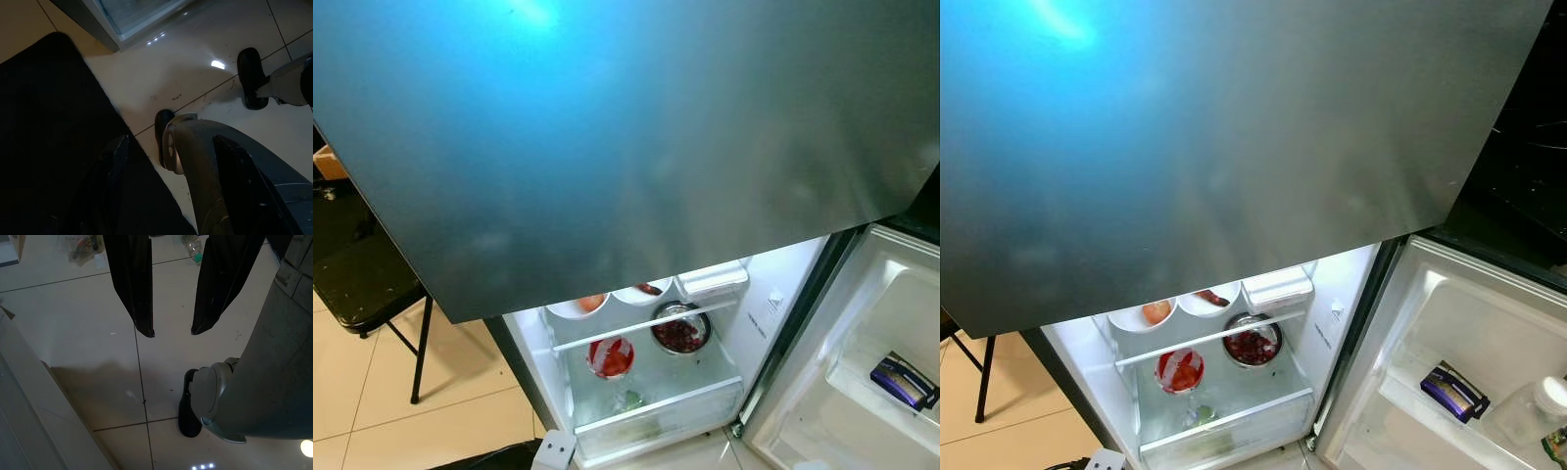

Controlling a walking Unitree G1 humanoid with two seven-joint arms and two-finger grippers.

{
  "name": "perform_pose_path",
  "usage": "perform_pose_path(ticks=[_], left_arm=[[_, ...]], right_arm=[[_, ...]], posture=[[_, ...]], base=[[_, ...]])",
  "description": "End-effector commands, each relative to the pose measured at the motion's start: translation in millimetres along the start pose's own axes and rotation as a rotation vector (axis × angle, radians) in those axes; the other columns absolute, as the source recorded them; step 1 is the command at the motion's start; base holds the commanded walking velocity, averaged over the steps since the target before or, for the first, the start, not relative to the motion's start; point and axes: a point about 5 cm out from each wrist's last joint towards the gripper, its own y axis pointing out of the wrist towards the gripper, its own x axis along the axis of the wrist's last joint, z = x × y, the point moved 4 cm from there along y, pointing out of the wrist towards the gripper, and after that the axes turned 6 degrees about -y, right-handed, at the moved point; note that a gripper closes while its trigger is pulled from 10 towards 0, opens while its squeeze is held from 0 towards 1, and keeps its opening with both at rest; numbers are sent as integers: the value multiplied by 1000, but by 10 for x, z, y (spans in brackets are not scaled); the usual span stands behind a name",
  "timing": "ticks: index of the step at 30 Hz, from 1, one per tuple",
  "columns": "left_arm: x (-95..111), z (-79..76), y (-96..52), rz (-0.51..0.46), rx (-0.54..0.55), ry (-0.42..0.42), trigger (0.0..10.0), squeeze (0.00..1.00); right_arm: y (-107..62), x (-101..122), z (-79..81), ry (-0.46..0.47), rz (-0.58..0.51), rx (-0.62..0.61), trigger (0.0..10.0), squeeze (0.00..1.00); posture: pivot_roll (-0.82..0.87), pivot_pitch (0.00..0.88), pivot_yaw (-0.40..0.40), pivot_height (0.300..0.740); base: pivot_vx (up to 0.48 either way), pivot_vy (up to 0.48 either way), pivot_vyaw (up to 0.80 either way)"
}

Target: Restocking fridge

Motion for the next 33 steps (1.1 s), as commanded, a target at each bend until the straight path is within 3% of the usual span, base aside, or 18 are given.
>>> perform_pose_path(ticks=[1, 33], left_arm=[[-43, -62, 8, 12, -17, 0, 10000, 0], [-40, -73, 12, 15, -20, 3, 10000, 0]], right_arm=[[3, 1, 31, -2, 0, 8, 10000, 0], [3, -5, 42, -9, 3, 14, 10000, 0]], posture=[[12, 0, -28, 740], [13, 0, -27, 740]], base=[[0, 0, 0], [0, 0, 0]])
